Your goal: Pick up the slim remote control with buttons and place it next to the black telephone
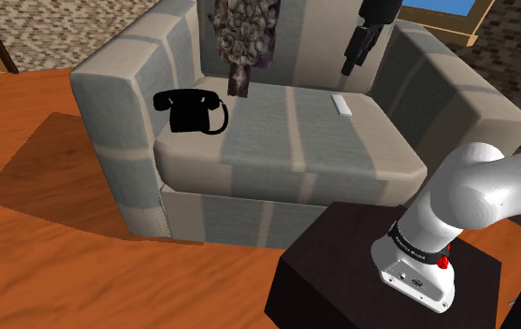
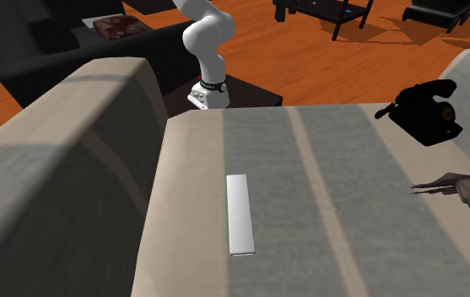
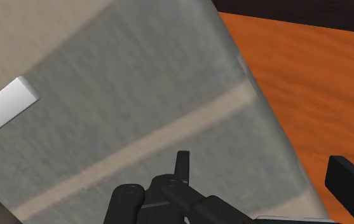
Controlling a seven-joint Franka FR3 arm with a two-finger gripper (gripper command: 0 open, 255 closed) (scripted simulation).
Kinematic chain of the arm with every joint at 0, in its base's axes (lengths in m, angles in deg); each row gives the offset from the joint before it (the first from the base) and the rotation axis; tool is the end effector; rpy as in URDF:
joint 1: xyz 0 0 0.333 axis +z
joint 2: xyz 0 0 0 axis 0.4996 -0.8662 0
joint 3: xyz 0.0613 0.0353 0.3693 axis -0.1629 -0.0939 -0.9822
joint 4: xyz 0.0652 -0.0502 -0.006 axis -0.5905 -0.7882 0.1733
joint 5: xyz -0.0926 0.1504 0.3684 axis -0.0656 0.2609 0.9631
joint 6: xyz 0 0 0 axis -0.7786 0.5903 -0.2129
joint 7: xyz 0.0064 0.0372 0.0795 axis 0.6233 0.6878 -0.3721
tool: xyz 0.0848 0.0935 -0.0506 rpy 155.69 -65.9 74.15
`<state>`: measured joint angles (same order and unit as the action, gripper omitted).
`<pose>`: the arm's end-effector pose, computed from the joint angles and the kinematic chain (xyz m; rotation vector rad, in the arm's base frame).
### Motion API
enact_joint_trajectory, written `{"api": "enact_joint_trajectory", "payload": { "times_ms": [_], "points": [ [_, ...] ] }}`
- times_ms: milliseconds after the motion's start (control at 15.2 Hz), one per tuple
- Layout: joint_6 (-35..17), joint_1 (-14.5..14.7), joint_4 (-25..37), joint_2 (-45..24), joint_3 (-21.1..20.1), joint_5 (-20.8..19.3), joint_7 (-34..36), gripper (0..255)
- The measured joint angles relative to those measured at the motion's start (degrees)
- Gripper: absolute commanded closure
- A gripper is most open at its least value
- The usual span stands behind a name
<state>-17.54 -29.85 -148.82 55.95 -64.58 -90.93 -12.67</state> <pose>0.2922 -0.0260 0.6337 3.0884 0.2180 0.1953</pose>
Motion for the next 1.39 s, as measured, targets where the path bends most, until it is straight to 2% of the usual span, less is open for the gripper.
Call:
{"api": "enact_joint_trajectory", "payload": {
  "times_ms": [198, 660, 1386],
  "points": [
    [-1.1, -0.6, 0.3, -1.7, 0.8, -0.3, 0.2, 0],
    [-8.9, -3.9, 2.5, -12.5, 5.4, -1.6, 0.8, 0],
    [-17.4, -8.2, 11.6, -32.0, 13.5, 0.1, 0.1, 0]
  ]
}}
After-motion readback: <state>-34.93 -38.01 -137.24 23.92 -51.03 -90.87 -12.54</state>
